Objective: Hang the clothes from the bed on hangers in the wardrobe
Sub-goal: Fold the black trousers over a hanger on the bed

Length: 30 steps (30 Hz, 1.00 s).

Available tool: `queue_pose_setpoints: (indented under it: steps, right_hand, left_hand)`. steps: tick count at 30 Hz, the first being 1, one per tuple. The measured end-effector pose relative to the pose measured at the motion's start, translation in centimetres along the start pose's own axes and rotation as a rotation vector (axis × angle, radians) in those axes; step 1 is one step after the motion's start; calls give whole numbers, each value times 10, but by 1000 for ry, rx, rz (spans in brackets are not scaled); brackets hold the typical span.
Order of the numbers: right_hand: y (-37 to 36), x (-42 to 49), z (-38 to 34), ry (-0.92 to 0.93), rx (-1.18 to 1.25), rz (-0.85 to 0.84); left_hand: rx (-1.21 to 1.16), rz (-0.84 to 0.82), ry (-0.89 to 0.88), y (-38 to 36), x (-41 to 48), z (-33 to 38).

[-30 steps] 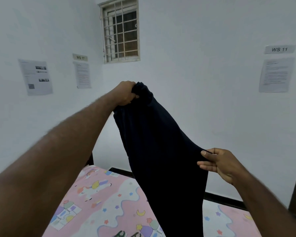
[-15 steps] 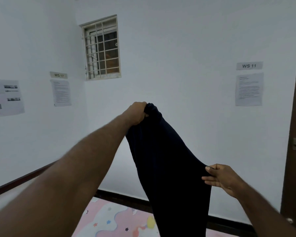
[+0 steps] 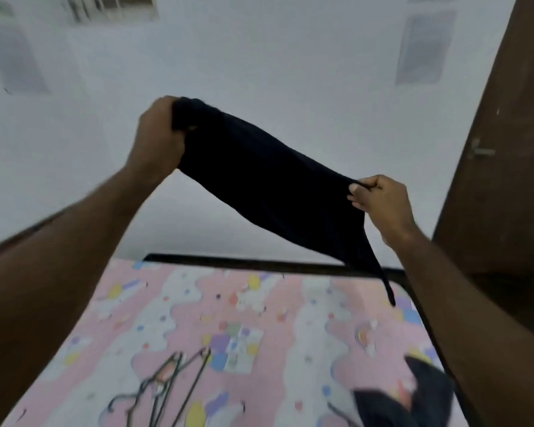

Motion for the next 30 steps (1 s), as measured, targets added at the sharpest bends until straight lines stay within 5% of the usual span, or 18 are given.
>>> queue_pose_setpoints:
  steps: [5, 10, 14, 21, 30]
  right_hand:
    - [-50, -158, 151, -353, -23, 24]
    - [-97, -302, 311, -908, 10, -6]
    - [-117, -383, 382, -1149, -6, -27]
    - [-110, -441, 404, -1224, 16, -63]
    - [-93, -442, 405, -1044, -522, -350]
  left_hand:
    - [-28, -173, 203, 0, -211, -104]
    - [25, -559, 506, -25, -413, -189]
    - [92, -755, 620, -20, -531, -230]
    - [87, -884, 529, -4, -586, -244]
    - [98, -999, 232, -57, -506, -224]
Point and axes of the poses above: each hand's wrist, its own x-axis towards the middle knuckle, its own y-axis out of the back of the hand, z = x × y, the point moved 2 cm from there along x, towards the middle knuckle, and after that the axes turned 1 degree about -x, right-handed, at the moved point
